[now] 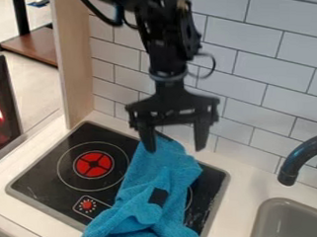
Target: Folding a piece of cloth from left to wright
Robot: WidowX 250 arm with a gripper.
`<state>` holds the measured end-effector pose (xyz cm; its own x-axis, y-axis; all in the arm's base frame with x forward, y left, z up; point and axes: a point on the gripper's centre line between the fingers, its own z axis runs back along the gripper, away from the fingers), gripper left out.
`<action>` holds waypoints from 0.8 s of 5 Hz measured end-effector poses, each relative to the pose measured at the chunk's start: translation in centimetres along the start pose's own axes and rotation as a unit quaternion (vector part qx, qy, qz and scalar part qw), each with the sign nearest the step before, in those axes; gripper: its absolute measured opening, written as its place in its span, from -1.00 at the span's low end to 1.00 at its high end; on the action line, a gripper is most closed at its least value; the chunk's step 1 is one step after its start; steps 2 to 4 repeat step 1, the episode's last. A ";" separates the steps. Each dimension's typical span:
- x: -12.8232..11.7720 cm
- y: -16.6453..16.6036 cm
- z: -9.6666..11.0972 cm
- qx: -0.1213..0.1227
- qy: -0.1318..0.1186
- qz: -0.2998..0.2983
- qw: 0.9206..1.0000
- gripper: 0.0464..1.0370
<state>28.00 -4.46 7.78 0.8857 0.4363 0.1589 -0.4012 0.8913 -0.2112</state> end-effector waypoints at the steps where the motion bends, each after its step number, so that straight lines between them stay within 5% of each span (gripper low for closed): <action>1: -0.4 0.2 0.9 -0.021 -0.002 -0.009 1.000 0.92; 4: -0.4 0.2 0.9 -0.021 -0.002 -0.009 1.000 0.92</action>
